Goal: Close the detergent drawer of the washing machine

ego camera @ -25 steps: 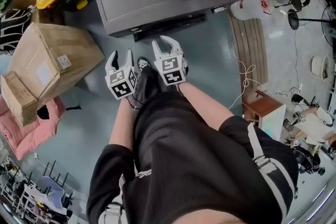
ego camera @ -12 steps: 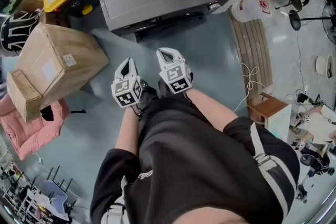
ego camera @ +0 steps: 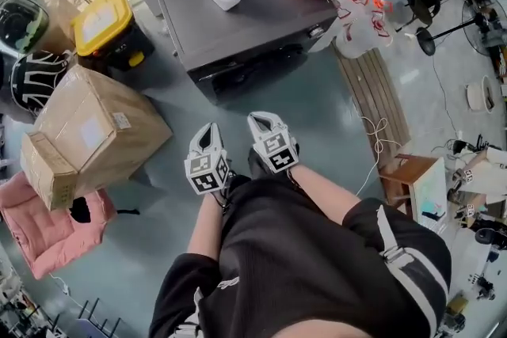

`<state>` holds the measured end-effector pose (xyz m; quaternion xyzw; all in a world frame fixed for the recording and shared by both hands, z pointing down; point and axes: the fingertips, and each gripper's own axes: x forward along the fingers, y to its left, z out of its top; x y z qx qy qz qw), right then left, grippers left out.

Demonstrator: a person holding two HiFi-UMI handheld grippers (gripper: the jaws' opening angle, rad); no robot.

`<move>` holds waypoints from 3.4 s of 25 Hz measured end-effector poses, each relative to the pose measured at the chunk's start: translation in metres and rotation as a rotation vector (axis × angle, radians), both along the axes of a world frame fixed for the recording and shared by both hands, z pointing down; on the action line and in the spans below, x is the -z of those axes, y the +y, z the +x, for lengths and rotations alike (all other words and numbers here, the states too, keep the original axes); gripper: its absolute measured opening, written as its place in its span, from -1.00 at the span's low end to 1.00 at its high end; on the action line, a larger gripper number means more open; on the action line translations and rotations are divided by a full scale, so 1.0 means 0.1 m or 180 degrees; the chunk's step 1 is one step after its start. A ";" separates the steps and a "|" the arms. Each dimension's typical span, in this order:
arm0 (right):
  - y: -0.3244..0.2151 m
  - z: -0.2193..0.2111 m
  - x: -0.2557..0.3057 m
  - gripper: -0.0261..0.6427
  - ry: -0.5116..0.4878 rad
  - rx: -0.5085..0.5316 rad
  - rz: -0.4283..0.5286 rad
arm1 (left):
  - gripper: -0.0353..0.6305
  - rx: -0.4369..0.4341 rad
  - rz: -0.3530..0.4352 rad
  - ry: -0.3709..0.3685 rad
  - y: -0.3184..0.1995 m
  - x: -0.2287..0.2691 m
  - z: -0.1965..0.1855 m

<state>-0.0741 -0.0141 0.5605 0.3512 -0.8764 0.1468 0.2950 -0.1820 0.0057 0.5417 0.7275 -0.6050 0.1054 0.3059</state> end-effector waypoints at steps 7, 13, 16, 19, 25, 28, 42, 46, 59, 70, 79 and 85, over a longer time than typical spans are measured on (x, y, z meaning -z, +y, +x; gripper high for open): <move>0.54 0.04 -0.03 -0.90 0.0118 -0.0209 -0.0022 | -0.88 -0.0155 -0.0075 0.0243 0.41 -0.15 0.02; 0.55 0.03 0.41 -0.90 -0.0075 -0.0209 0.0233 | -0.88 -0.0284 0.0249 0.0185 0.39 0.30 0.06; 0.40 -0.03 0.75 -0.91 -0.0214 -0.0099 0.0453 | -0.88 -0.0272 0.0492 0.0127 0.22 0.66 0.03; 0.23 -0.04 1.15 -0.91 -0.0359 -0.0057 0.0740 | -0.88 -0.0169 0.0710 0.0086 0.06 0.98 0.01; -0.02 0.05 1.80 -0.91 -0.0501 -0.0052 0.1186 | -0.88 -0.0036 0.1112 0.0201 -0.20 1.57 0.09; -0.14 0.15 2.06 -0.91 -0.0585 -0.0076 0.1337 | -0.88 -0.0056 0.1373 0.0044 -0.28 1.94 0.11; -0.50 0.53 3.07 -0.91 -0.1024 -0.0241 0.1690 | -0.88 0.0061 0.2123 -0.0570 -0.33 3.13 -0.03; -0.52 0.52 3.18 -0.91 -0.1010 -0.0219 0.1794 | -0.88 0.0039 0.2072 -0.0569 -0.35 3.08 -0.01; -0.49 0.47 3.13 -0.91 -0.0931 -0.0223 0.1817 | -0.88 -0.0031 0.2049 -0.0567 -0.36 3.00 0.02; -0.45 0.46 3.10 -0.91 -0.0891 -0.0188 0.1809 | -0.88 -0.0069 0.2022 -0.0561 -0.32 2.96 0.09; -0.41 0.50 3.10 -0.91 -0.0804 -0.0233 0.1847 | -0.88 -0.0144 0.2020 -0.0647 -0.30 2.94 0.18; -0.40 0.57 3.09 -0.91 -0.0781 -0.0299 0.1844 | -0.88 -0.0152 0.1991 -0.0607 -0.29 2.90 0.19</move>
